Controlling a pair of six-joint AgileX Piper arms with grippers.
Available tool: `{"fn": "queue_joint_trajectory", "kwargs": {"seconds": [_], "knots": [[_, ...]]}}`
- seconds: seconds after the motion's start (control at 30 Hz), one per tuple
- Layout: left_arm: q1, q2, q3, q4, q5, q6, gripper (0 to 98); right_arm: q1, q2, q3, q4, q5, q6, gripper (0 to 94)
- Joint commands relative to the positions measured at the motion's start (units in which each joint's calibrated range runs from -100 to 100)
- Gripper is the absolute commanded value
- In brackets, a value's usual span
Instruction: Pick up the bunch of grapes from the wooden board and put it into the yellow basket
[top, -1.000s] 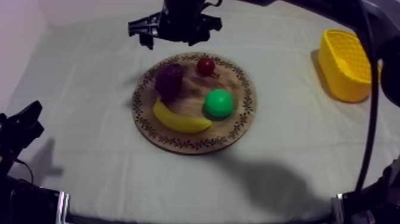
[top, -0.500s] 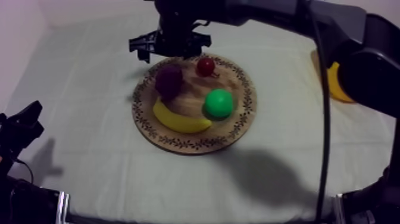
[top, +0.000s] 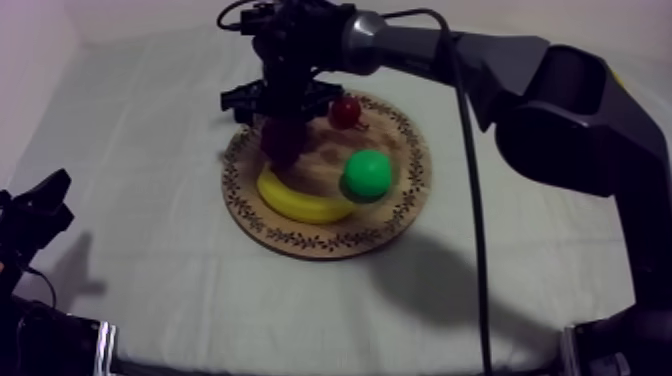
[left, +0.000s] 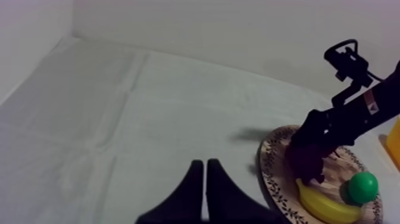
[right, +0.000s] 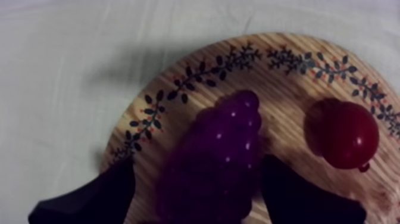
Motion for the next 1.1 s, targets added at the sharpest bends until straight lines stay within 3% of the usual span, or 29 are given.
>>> {"fn": "queue_joint_trajectory", "kwargs": {"seconds": [0.0,0.27,0.47,0.6,1.07], "knots": [[0.0,0.0,0.0,0.01,0.0,0.0,0.1,0.0,0.9,-0.4,0.0,0.2,0.0,59.1],[0.0,0.0,0.0,0.01,0.0,0.0,0.1,0.0,3.9,-2.1,-0.4,0.1,0.7,55.8],[0.0,0.0,0.0,0.01,0.0,0.0,0.1,0.5,4.9,-2.8,-0.7,-0.4,1.9,37.1],[0.0,0.0,0.0,0.01,0.0,0.0,0.1,0.9,3.9,-2.4,-0.4,-0.5,2.5,30.3],[0.0,0.0,0.0,0.01,0.0,0.0,0.1,3.8,-13.3,10.2,0.9,-2.7,5.0,29.2]]}}
